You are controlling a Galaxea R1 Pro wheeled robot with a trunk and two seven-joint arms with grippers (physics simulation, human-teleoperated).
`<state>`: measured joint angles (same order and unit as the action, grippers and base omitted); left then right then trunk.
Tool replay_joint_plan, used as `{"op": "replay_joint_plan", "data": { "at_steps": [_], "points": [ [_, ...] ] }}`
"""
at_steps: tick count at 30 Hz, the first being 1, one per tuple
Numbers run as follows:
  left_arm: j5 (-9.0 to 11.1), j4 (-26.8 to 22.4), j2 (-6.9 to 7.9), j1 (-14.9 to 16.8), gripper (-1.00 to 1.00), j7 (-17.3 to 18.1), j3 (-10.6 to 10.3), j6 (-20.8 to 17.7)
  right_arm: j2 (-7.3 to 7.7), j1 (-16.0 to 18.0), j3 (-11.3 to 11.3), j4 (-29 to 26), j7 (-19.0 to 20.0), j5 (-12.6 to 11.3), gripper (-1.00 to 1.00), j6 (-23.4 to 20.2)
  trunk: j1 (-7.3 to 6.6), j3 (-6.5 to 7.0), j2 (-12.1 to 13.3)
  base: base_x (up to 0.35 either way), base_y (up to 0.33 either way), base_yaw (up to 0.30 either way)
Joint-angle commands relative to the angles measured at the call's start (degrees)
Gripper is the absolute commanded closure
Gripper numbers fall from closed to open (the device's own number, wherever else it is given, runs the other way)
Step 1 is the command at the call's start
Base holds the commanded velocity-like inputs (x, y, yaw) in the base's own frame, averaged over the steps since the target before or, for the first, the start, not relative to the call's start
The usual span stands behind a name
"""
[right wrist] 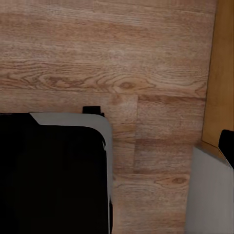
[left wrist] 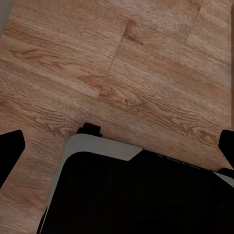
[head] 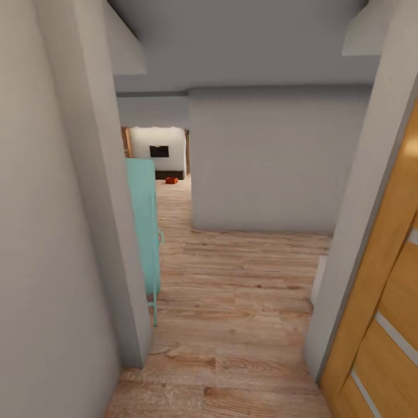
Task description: Move the two storage containers from the living room to the garage. In the garage, place one container on the floor and stack the other container on top of it (either order is fine).
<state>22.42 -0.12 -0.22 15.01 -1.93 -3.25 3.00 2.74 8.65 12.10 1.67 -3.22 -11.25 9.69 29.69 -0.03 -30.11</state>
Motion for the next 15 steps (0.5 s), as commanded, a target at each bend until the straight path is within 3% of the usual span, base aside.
{"op": "replay_joint_plan", "data": {
  "at_steps": [1, 15],
  "points": [
    [0.34, 0.04, -0.03, 0.02, -1.0, -0.18, -0.35, 0.17, -0.02, 0.05, 0.48, 0.18, -0.05, -0.52, -1.0, 0.33, 0.05, -0.01, -0.02, 0.326, 0.0, 0.0],
    [0.34, 0.05, 0.0, 0.02, -1.0, -0.18, -0.35, 0.18, -0.01, 0.05, 0.53, 0.18, -0.05, -0.49, -1.0, 0.34, 0.05, -0.01, -0.02, 0.326, 0.0, 0.0]
  ]
}}
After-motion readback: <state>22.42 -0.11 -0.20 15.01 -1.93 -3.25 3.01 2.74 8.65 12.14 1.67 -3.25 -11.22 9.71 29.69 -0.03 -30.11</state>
